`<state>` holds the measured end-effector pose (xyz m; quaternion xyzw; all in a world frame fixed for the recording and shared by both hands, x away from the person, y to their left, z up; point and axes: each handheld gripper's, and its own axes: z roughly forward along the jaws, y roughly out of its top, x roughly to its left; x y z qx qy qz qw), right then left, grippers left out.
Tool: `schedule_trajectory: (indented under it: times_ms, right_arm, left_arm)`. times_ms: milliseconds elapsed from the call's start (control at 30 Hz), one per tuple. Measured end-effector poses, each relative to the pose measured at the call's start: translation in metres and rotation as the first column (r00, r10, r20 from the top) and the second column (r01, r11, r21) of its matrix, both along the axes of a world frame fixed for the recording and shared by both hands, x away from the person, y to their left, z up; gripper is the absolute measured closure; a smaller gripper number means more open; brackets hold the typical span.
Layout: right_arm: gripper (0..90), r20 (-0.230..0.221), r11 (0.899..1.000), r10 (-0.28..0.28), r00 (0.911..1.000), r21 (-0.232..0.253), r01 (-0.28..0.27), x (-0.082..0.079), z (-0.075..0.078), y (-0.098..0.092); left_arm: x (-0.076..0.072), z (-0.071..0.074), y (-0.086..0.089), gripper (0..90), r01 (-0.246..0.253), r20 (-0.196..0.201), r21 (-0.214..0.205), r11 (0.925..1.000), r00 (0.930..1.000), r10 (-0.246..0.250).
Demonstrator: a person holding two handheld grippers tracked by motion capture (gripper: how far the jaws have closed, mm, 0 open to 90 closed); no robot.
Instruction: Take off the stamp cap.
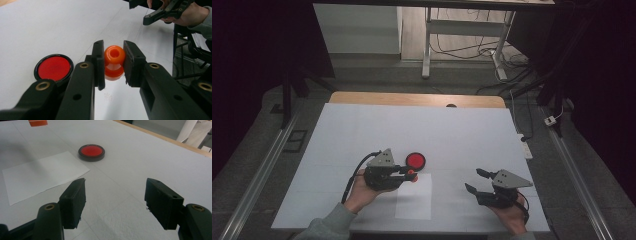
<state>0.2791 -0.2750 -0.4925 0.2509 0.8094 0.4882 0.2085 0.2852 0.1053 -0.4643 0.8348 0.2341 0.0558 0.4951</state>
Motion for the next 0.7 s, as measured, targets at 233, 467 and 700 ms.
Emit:
schedule_trajectory:
  times_ms: [233, 467, 700]
  right_arm:
    - [33.0, 0.0, 1.0, 0.006, 1.0, -0.002, -0.006, -0.001, 0.0, 0.004]
    - [33.0, -0.001, 1.0, 0.026, 0.9997, -0.011, -0.026, -0.001, -0.001, 0.013]
    - [33.0, -0.004, 0.999, 0.047, 0.9989, -0.026, -0.047, -0.001, -0.003, 0.023]
  left_arm:
    - [0.0, 0.0, -0.001, 72.3, 0.004, -0.001, 0.0, 1.0, 1.0, -0.004]
    - [0.002, -0.003, -0.001, 72.3, 0.002, -0.01, 0.005, 1.0, 0.9999, -0.002]
    - [0.002, -0.004, -0.002, 72.3, 0.001, -0.01, 0.006, 1.0, 0.9999, -0.001]
